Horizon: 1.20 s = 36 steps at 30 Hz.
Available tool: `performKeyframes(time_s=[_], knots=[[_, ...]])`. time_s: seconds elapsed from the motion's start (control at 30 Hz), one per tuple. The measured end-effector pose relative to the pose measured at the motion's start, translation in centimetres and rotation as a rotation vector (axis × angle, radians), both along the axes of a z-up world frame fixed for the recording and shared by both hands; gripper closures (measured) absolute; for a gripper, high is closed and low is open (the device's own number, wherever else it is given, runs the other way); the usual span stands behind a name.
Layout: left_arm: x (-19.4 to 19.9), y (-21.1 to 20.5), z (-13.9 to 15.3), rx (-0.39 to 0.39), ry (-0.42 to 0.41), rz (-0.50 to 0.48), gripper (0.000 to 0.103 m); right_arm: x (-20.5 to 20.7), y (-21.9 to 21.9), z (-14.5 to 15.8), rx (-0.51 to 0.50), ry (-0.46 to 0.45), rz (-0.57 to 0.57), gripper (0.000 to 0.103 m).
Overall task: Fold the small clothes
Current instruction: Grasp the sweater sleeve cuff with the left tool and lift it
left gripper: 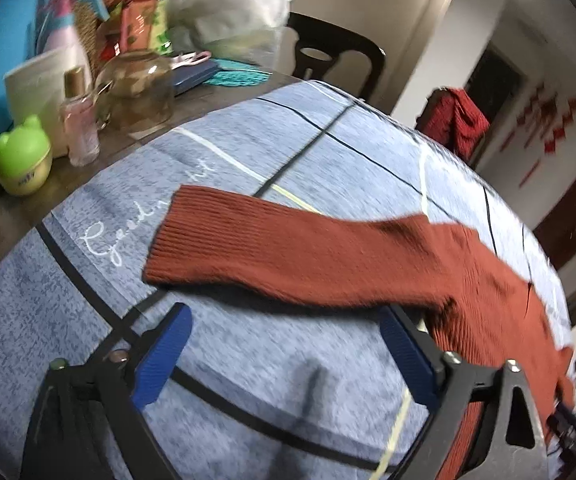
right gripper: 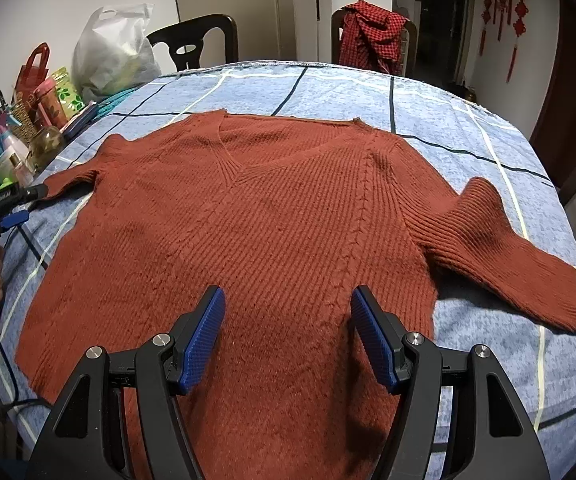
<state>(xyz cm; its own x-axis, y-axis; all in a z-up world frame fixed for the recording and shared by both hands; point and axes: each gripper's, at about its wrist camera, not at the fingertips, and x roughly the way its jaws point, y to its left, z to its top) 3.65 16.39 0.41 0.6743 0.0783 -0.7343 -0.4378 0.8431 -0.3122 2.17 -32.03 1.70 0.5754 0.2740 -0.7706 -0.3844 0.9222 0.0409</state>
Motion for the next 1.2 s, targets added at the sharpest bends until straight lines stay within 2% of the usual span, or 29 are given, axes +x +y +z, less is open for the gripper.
performKeyframes(time_s=[0.1, 0.23, 0.3, 0.37, 0.47, 0.67, 0.87, 1.0, 1.07, 1.2], knots=[[0.9, 0.9, -0.5, -0.031, -0.003, 0.016, 0.025, 0.2, 0.0, -0.3, 0.001, 0.01, -0.003, 0.037], [2.1, 1.4, -0.6, 0.029, 0.028, 0.054, 0.043, 0.5, -0.2, -0.6, 0.009, 0.027, -0.01, 0.037], [2.6, 1.8, -0.5, 0.046, 0.034, 0.063, 0.066, 0.5, -0.5, -0.6, 0.015, 0.032, -0.012, 0.037], [3.0, 2.4, -0.6, 0.022, 0.029, 0.055, 0.082, 0.5, -0.6, -0.6, 0.019, 0.031, -0.016, 0.037], [3.5, 2.7, -0.1, 0.0, 0.007, 0.029, 0.092, 0.7, -1.0, -0.6, 0.028, 0.034, -0.023, 0.037], [4.9, -0.8, 4.3, 0.021, -0.136, -0.123, 0.094, 0.6, -1.8, -0.8, 0.063, 0.05, -0.036, 0.037], [8.1, -9.5, 7.6, 0.014, -0.224, -0.39, 0.094, 0.5, -2.3, -0.7, 0.075, 0.054, -0.054, 0.037], [10.6, -16.0, 6.9, -0.017, -0.214, -0.574, 0.094, 0.3, -2.6, -0.6, 0.077, 0.054, -0.065, 0.037], [11.6, -18.9, 5.4, -0.03, -0.172, -0.654, 0.094, 0.2, -2.9, -0.6, 0.079, 0.057, -0.071, 0.037], [11.7, -21.8, 3.6, -0.05, -0.096, -0.739, 0.093, 0.2, -3.5, -0.4, 0.089, 0.061, -0.084, 0.037]])
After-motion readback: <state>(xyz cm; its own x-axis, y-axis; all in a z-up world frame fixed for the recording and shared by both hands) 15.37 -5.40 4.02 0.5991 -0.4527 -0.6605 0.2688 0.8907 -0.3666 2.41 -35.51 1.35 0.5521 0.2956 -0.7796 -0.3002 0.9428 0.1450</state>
